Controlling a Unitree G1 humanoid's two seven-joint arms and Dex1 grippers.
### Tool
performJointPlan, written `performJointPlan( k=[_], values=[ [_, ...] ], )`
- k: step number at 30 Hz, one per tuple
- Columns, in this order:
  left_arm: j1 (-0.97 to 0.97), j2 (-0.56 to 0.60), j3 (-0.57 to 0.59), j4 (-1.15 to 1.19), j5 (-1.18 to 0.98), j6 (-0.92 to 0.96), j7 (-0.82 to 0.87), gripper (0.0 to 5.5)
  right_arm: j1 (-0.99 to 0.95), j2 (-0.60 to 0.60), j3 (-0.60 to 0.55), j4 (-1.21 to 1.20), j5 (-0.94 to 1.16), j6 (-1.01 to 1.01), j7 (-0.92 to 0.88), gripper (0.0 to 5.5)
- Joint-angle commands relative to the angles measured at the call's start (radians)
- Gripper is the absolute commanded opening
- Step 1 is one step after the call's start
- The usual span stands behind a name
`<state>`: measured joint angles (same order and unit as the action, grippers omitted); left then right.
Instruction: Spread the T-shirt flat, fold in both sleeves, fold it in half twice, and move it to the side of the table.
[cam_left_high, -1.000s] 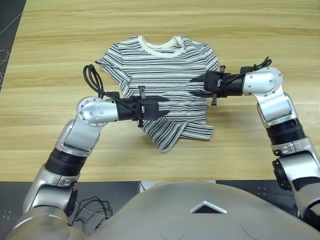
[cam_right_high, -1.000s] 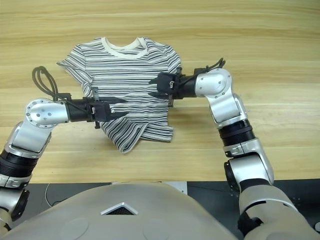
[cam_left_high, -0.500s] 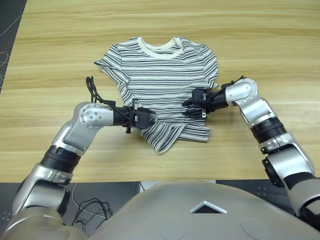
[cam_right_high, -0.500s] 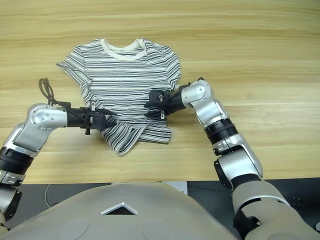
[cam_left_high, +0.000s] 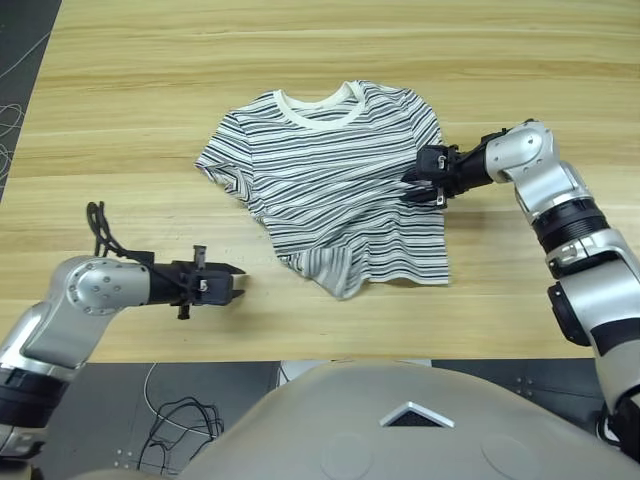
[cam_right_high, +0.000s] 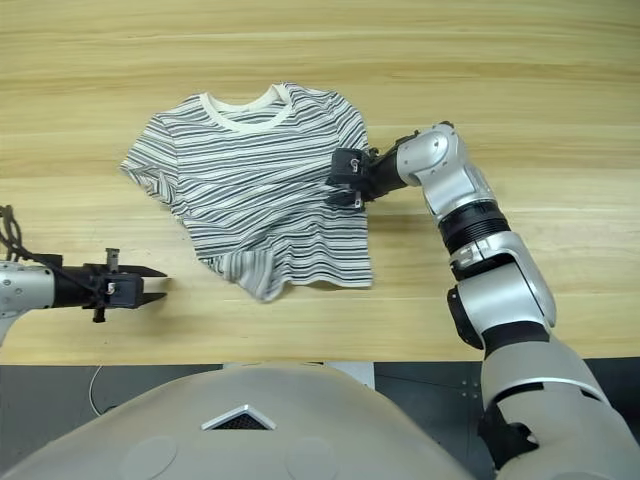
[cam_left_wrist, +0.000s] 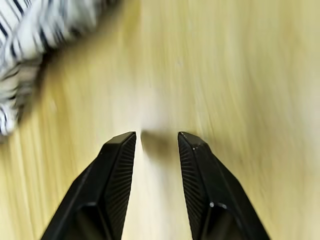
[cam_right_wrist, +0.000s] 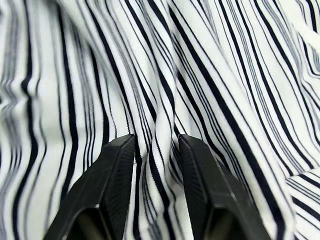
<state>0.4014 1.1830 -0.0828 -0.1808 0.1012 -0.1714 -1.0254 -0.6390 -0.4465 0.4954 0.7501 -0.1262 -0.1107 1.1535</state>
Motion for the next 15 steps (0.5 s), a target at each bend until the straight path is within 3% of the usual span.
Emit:
performJointPlan(
  k=[1,7,11,15],
  values=[
    [0.059,0.063,0.047,0.028,0.053,0.006,-0.009,1.57,0.078,-0.025,0.047,0.024,-0.08,0.026,0.007,1.6],
    [-0.148,-0.01,0.025,-0.21,-0.068,0.09,-0.058,1.57,0.131,-0.032,0.041,-0.112,-0.04,0.042,0.047,1.6],
    [-0.44,-0.231,-0.133,-0.246,-0.05,0.158,-0.026,1.57,0.149,-0.038,0.037,-0.147,-0.04,0.049,0.042,1.6],
    [-0.562,-0.378,-0.292,-0.125,0.05,0.146,-0.023,1.57,0.147,-0.033,0.041,-0.132,-0.047,0.038,0.035,1.6]
  ],
)
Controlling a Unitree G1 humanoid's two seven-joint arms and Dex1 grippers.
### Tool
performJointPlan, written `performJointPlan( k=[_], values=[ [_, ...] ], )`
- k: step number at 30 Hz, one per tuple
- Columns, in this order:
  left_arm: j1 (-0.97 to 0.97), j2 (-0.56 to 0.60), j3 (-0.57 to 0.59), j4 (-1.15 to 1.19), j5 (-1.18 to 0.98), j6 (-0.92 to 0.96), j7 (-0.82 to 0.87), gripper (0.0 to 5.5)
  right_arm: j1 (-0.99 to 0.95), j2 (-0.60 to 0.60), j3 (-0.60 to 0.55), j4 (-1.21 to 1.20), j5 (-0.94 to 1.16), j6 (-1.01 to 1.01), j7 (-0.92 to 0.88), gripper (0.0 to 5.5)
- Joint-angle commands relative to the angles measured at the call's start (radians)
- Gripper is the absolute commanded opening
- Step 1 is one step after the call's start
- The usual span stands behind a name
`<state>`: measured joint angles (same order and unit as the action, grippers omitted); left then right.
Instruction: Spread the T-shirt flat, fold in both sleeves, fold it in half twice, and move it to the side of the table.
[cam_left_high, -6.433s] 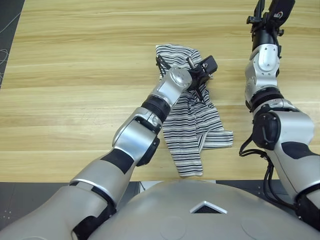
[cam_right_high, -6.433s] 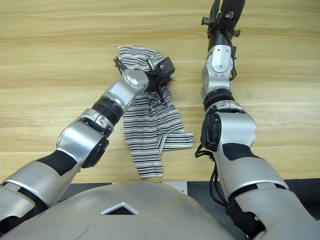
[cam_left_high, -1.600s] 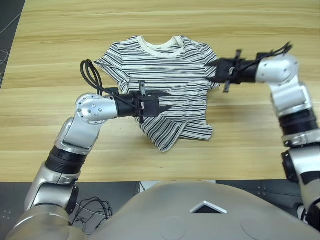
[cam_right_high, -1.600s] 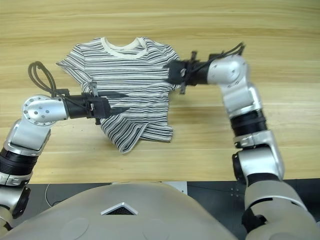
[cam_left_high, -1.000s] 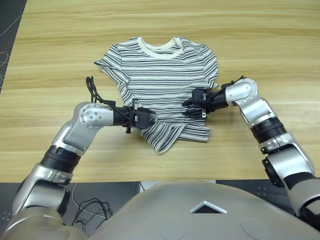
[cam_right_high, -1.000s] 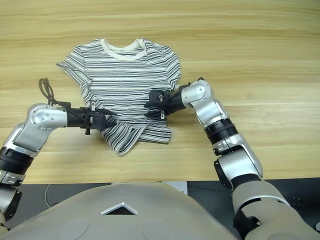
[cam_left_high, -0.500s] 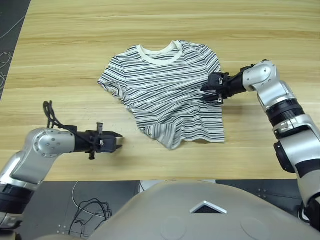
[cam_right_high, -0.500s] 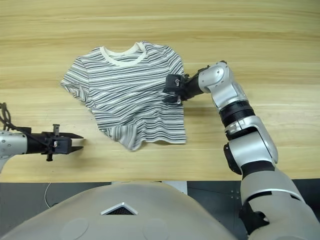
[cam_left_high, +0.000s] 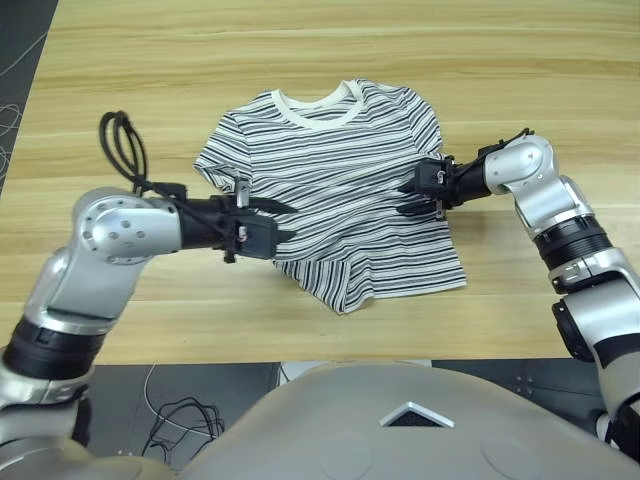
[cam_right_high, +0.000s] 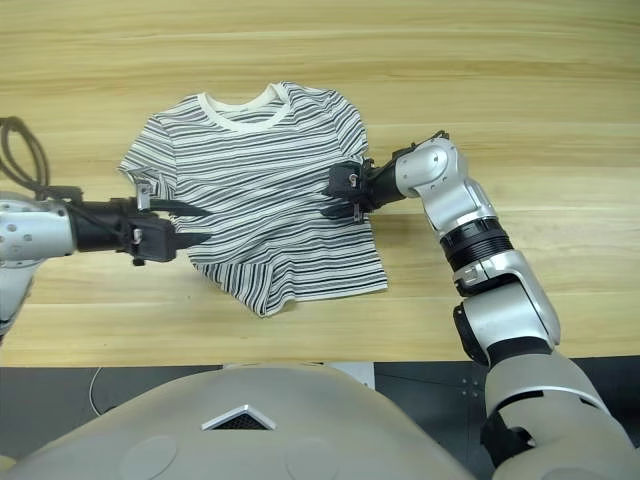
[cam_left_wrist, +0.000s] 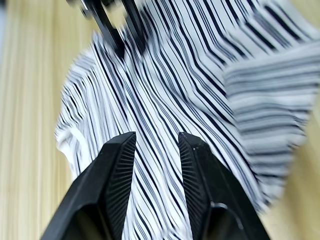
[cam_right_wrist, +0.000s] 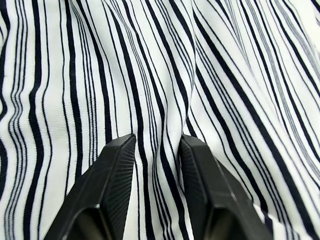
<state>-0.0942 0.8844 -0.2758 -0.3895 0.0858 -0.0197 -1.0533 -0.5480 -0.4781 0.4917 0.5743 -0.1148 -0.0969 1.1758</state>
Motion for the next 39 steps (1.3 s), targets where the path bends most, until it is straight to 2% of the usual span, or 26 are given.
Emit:
performJointPlan(
  k=[1,6,11,14,19,28,30,34,39],
  values=[
    [-0.091,-0.115,-0.144,0.139,0.116,-0.033,0.022,1.57,0.056,-0.002,0.044,0.045,-0.057,0.023,0.012,1.6],
    [-0.116,-0.201,-0.27,0.289,0.243,-0.107,0.05,1.57,0.059,-0.001,0.044,0.062,-0.058,0.007,0.01,1.6],
    [-0.023,-0.14,-0.273,0.273,0.213,-0.116,0.003,1.57,0.059,0.004,0.045,0.064,-0.06,0.006,0.006,1.6],
    [0.078,-0.066,-0.238,0.152,0.104,-0.083,-0.056,1.57,0.053,0.012,0.048,0.071,-0.062,0.006,0.003,1.6],
    [0.235,0.051,-0.111,-0.049,-0.035,-0.038,-0.065,1.57,0.033,0.025,0.052,0.1,-0.07,0.002,-0.003,1.6],
    [0.46,0.187,0.059,-0.12,-0.124,0.013,-0.074,1.57,0.017,0.044,0.054,0.122,-0.076,0.004,-0.009,1.6],
    [0.49,0.213,0.098,-0.114,-0.124,-0.025,-0.077,1.57,0.013,0.046,0.054,0.129,-0.077,0.003,-0.011,1.6],
    [0.314,0.087,0.077,-0.129,-0.147,-0.011,-0.021,1.57,0.01,0.049,0.048,0.153,-0.075,-0.008,-0.021,1.6],
    [0.16,-0.027,-0.019,-0.098,-0.118,0.024,-0.02,1.57,0.004,0.056,0.049,0.174,-0.078,-0.022,-0.026,1.6]
  ],
)
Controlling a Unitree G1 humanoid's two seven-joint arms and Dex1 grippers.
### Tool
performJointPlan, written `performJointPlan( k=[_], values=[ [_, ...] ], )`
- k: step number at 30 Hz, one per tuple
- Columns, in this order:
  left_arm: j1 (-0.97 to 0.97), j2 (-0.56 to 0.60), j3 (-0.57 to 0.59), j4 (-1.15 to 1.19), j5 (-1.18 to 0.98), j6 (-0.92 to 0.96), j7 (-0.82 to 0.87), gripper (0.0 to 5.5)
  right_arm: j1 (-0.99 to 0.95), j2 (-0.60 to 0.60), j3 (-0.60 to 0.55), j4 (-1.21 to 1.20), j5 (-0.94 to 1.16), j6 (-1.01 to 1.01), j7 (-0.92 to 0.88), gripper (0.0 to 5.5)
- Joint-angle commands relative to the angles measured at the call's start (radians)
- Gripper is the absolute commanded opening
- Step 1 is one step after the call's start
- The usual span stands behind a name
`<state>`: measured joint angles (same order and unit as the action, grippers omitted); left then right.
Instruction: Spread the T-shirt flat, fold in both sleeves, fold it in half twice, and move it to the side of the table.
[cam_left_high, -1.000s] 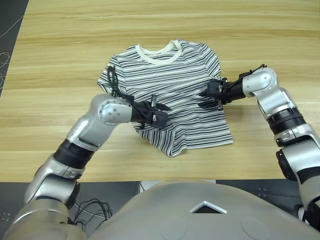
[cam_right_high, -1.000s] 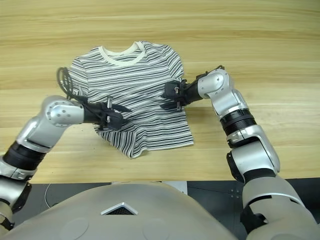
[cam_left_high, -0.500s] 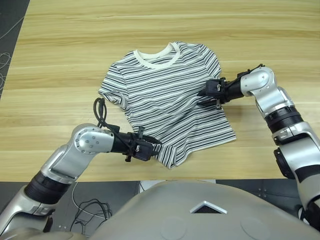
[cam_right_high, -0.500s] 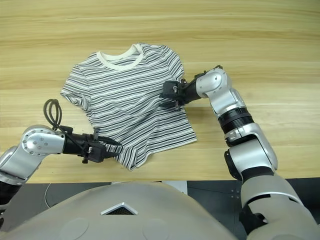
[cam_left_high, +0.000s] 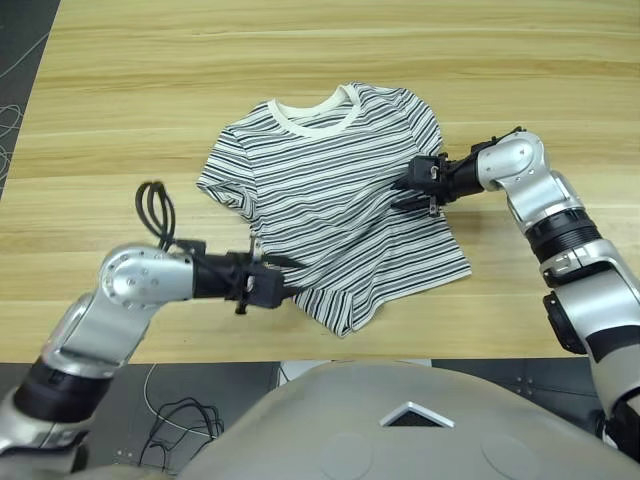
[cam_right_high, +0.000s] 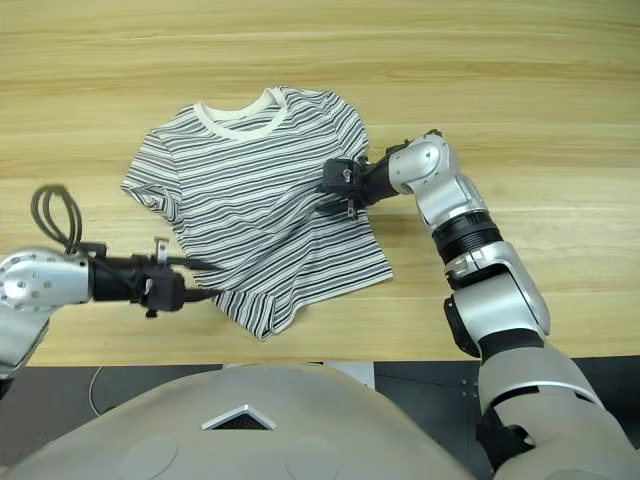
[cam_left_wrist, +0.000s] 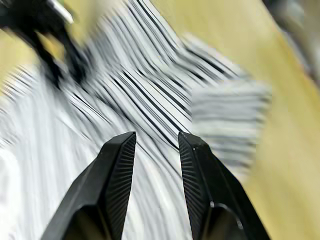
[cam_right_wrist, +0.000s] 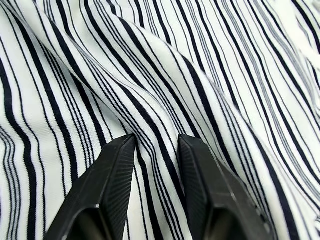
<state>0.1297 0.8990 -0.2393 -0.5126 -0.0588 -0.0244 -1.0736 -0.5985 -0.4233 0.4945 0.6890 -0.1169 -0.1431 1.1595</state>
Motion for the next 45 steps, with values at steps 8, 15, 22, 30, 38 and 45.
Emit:
performJointPlan(
  k=[8,15,22,30,38,45],
  values=[
    [-0.123,-0.088,-0.215,0.153,0.073,0.036,-0.08,1.57,0.062,-0.008,0.043,0.051,-0.072,0.018,-0.005,1.6],
    [-0.181,-0.137,-0.272,0.282,0.111,0.013,-0.088,1.57,0.072,-0.007,0.045,0.028,-0.067,0.026,0.0,1.6],
    [-0.123,-0.087,-0.295,0.296,0.125,0.016,-0.12,1.57,0.076,-0.004,0.045,0.021,-0.066,0.029,-0.007,1.6],
    [0.094,0.106,-0.235,0.184,0.007,0.106,-0.184,1.57,0.068,0.004,0.043,0.008,-0.064,0.042,-0.011,1.6],
    [0.225,0.213,-0.036,0.11,-0.108,0.077,-0.149,1.57,0.059,0.017,0.041,0.024,-0.067,0.048,-0.02,1.6],
    [0.297,0.223,0.135,0.09,-0.171,0.057,-0.144,1.57,0.056,0.025,0.044,0.039,-0.071,0.044,-0.023,1.6]
  ],
)
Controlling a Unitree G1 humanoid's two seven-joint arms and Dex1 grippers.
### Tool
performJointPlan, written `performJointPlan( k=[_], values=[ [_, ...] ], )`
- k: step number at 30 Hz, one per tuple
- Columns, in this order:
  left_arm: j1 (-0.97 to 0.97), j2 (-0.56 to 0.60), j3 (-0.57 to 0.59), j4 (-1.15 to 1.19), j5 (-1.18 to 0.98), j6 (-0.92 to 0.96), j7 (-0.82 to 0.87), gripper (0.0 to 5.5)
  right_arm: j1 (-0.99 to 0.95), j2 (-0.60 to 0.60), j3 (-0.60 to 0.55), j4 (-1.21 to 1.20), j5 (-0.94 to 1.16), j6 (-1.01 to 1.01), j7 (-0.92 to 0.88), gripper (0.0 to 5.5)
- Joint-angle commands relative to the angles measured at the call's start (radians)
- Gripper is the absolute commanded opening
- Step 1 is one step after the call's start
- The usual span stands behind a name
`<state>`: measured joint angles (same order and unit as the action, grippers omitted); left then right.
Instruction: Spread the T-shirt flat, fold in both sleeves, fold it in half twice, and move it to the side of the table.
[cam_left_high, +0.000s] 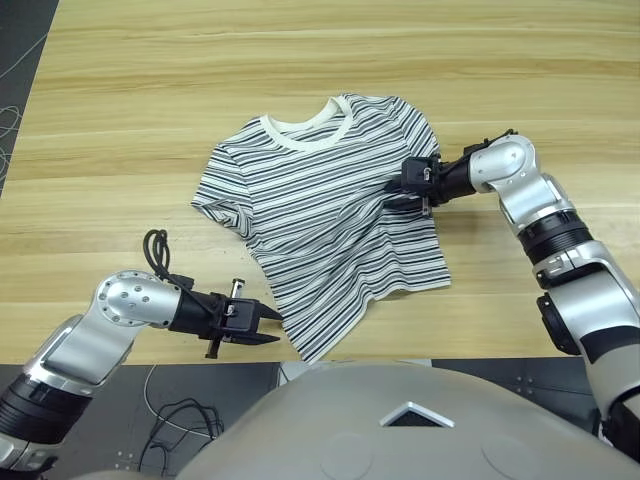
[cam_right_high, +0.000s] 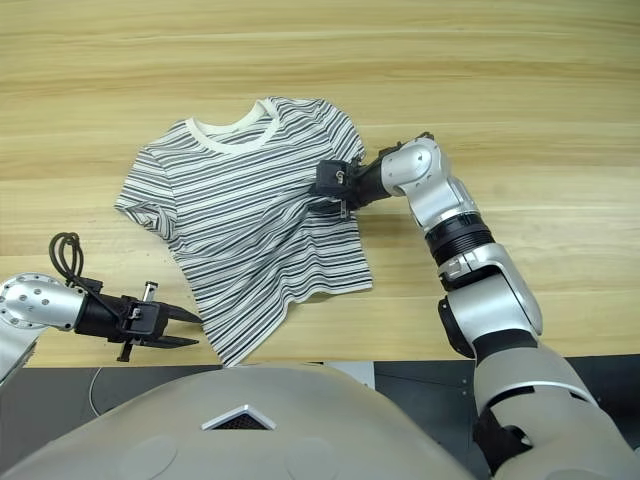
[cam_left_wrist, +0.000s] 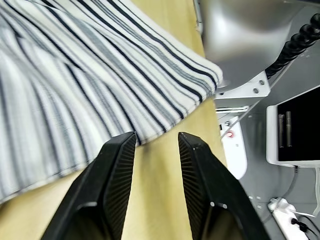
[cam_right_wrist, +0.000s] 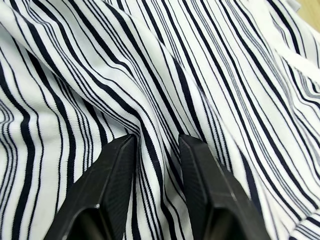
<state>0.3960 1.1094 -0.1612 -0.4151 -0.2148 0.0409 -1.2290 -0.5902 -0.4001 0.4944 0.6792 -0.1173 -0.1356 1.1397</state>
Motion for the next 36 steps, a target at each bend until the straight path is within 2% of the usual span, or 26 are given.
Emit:
performJointPlan(
  k=[1,6,10,13,21,24,26,29,32,34,36],
  values=[
    [0.038,0.013,0.063,-0.006,-0.009,-0.013,0.009,1.57,0.048,0.0,0.044,0.047,-0.07,0.036,-0.002,1.6],
    [-0.042,-0.019,0.046,-0.039,0.001,-0.01,0.006,1.57,0.094,-0.085,0.015,-0.144,-0.002,0.081,0.101,1.6],
    [-0.242,-0.07,0.053,-0.015,-0.019,0.013,0.017,1.57,0.123,-0.208,-0.014,-0.361,0.06,0.172,0.252,1.6],
    [-0.389,-0.116,0.063,0.035,-0.058,0.054,0.02,1.57,0.151,-0.277,-0.023,-0.438,0.083,0.217,0.332,1.6],
    [-0.57,-0.211,0.009,0.159,-0.011,0.06,0.047,1.57,0.178,-0.314,-0.079,-0.507,0.183,0.27,0.394,1.6],
    [-0.621,-0.233,0.024,0.23,-0.015,0.057,0.044,1.57,0.053,-0.237,-0.168,-0.462,0.295,0.335,0.382,1.6],
    [-0.621,-0.237,0.027,0.251,-0.016,0.048,0.038,1.57,-0.073,-0.12,-0.233,-0.325,0.335,0.356,0.277,1.6],
    [-0.616,-0.244,0.007,0.269,-0.006,0.028,0.02,1.57,-0.245,0.061,-0.299,0.018,0.302,0.213,0.052,1.6],
    [-0.63,-0.252,-0.005,0.288,-0.002,0.013,0.01,1.57,-0.338,0.158,-0.299,0.291,0.225,0.038,-0.114,1.6],
    [-0.634,-0.258,-0.011,0.288,-0.005,0.008,0.006,1.57,-0.383,0.229,-0.253,0.463,0.126,-0.06,-0.275,1.6],
    [-0.623,-0.263,-0.017,0.287,-0.001,-0.003,0.008,1.57,-0.408,0.289,-0.239,0.574,0.064,-0.076,-0.403,1.6]
  ],
)
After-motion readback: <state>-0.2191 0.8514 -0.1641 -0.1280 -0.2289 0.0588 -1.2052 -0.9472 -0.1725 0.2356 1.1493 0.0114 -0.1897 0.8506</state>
